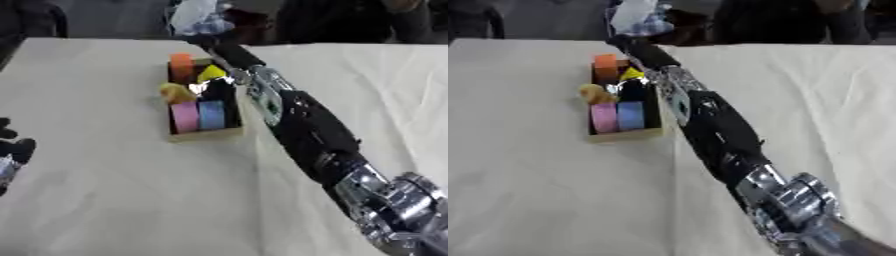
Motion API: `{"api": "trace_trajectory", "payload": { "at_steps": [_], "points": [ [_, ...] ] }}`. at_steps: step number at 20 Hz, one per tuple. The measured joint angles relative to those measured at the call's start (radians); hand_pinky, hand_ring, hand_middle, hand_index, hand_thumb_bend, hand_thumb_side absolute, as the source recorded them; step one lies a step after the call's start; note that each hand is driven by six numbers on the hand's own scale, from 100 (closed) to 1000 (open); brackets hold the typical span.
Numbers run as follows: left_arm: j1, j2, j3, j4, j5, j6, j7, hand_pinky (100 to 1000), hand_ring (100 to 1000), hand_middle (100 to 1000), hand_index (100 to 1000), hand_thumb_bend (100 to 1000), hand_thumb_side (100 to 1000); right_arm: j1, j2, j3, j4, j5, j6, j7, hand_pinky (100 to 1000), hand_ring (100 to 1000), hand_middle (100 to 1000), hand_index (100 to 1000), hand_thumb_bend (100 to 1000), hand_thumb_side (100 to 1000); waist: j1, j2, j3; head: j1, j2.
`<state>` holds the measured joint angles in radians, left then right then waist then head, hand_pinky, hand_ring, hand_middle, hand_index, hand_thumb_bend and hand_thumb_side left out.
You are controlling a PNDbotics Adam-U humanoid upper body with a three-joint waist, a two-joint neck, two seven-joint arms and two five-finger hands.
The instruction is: Pick up objects on the table and place them in the box.
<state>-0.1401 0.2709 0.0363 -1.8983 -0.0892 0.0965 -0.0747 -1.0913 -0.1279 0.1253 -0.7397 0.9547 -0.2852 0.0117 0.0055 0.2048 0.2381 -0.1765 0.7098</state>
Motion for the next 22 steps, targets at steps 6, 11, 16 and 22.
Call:
{"api": "trace_trajectory", "payload": {
  "at_steps": [6, 11, 16, 22],
  "points": [
    [0.002, 0.000, 0.016, 0.006, -0.004, 0.004, 0.018, 635, 559, 578, 735, 564, 411, 0.007, -0.051, 0.027, -0.141, -0.104, -0.027, -0.024, 817, 838, 850, 929, 100, 222, 0.000, 0.000, -0.044, 0.033, 0.000],
    [0.009, -0.001, 0.033, 0.014, -0.010, 0.009, 0.042, 636, 564, 584, 736, 562, 417, 0.090, -0.134, 0.052, -0.273, -0.187, -0.080, -0.073, 822, 838, 845, 909, 100, 218, -0.006, 0.000, -0.086, 0.069, 0.000],
    [0.009, -0.010, 0.043, 0.018, -0.013, 0.007, 0.060, 637, 570, 589, 737, 564, 420, 0.223, -0.223, 0.059, -0.409, -0.271, -0.107, -0.133, 821, 835, 841, 900, 100, 223, -0.008, 0.000, -0.112, 0.097, 0.001],
    [0.009, -0.010, 0.043, 0.019, -0.013, 0.004, 0.063, 639, 582, 596, 736, 568, 426, 0.283, -0.260, 0.073, -0.575, -0.373, -0.045, -0.105, 814, 815, 810, 854, 100, 267, -0.009, 0.000, -0.110, 0.101, 0.001]
  ]
}}
